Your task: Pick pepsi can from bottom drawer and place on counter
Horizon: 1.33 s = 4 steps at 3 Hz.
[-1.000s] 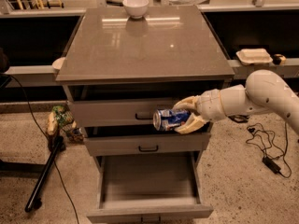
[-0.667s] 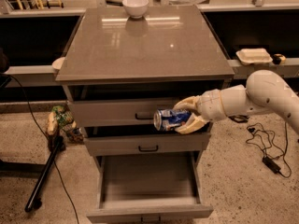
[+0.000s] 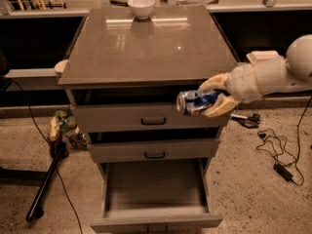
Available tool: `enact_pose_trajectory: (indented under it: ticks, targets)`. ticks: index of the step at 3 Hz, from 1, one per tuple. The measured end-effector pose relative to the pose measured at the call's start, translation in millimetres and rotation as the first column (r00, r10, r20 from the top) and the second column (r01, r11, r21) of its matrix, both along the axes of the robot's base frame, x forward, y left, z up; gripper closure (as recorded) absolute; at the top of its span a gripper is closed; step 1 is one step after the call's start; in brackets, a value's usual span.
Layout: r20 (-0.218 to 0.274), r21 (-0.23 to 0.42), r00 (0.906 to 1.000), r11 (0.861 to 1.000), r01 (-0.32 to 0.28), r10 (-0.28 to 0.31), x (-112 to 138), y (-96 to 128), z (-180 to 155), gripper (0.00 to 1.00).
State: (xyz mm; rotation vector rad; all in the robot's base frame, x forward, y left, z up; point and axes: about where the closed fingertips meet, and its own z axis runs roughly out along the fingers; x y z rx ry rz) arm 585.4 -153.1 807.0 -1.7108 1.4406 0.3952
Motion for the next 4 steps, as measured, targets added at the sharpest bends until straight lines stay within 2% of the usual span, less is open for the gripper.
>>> enact_pose_trajectory:
  ticks: [1, 2, 3, 4]
  targets:
    - [0.029, -0.019, 0.9991, 0.999, 0.033, -0.032, 24.3, -20.0, 41.5, 1.0]
    - [0.03, 0.085, 0.9963, 0.993, 0.078, -0.081, 60.2, -22.7, 74.5, 1.0]
    - [0.006, 0.2, 0.9934, 0.974, 0.111, -0.114, 93.4, -19.0, 99.6, 1.0]
    - [-0.017, 0.285, 0.9919, 0.95, 0.126, -0.126, 117.0, -10.6, 114.4, 1.0]
